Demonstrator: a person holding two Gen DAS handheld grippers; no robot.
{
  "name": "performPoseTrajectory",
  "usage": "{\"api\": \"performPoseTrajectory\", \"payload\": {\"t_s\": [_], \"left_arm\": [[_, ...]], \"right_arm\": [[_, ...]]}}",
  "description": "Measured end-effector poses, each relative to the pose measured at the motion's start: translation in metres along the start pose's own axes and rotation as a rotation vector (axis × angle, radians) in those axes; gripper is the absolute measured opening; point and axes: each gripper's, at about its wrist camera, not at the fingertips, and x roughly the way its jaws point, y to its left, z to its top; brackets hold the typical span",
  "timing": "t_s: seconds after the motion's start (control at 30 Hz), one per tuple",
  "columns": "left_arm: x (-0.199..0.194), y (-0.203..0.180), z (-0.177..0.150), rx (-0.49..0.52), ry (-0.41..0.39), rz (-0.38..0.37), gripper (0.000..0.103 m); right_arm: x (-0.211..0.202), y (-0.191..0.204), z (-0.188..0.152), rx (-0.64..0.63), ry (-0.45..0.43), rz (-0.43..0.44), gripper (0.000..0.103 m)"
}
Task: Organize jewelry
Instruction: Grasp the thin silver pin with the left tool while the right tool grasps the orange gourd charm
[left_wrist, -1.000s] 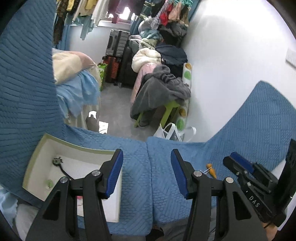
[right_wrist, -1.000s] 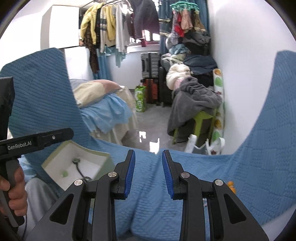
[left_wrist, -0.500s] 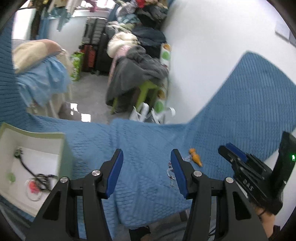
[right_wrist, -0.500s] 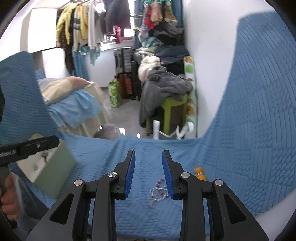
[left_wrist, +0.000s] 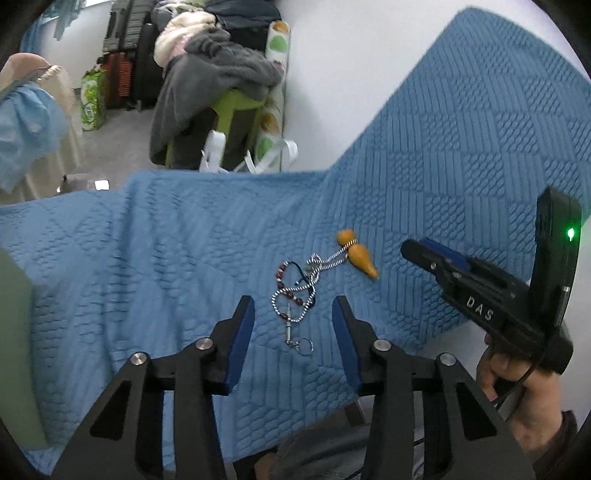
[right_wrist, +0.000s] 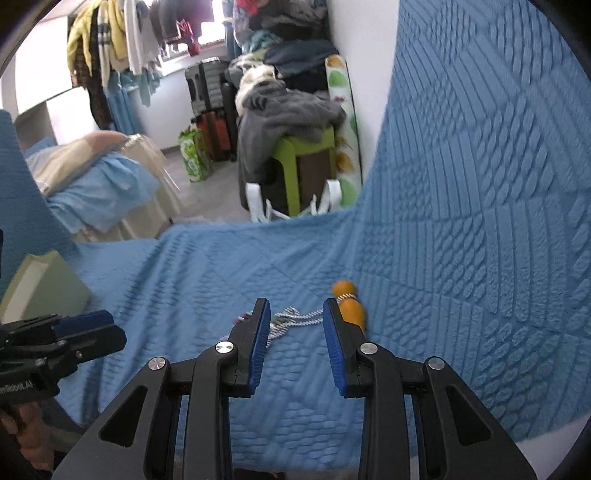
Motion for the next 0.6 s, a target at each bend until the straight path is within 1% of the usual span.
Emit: {"api": "performPoseTrajectory", "payload": {"t_s": [0.07,0.13,0.2,0.3,0.43,0.5,0.6], "left_arm": [[0.016,-0.003,-0.004,0.005,0.031,-0.011,0.034],[0.028,-0.004,-0.007,0.013,0.051,-0.005,0.033],[0.044,-0.004,-0.011,0.022,0.082,0.001,0.028],[0.057,-0.004,-0.017,0.035,0.11,0.011,0.025],[0.071,-0.008,-0.025,0.057,0.138,0.023,0.022],[0.077,-0.009,-0.03,0.073,0.153,0.033,0.016],[0.085,-0.009,-0.032,0.091,0.166,0.04,0.015]], "right_arm": [[0.011,-0.008,-0.002,0.008,0.028,0.002,0.026],[0.022,-0.015,-0.003,0.012,0.056,0.0,0.025],[0.034,-0.018,-0.004,0.005,0.089,-0.012,0.025],[0.054,-0.025,-0.005,-0.006,0.132,-0.028,0.025],[0.071,-0.029,-0.004,-0.012,0.164,-0.039,0.025],[0.077,-0.03,-0.004,-0.015,0.177,-0.044,0.025],[0.086,-0.029,-0.001,-0.022,0.185,-0.036,0.025]]}}
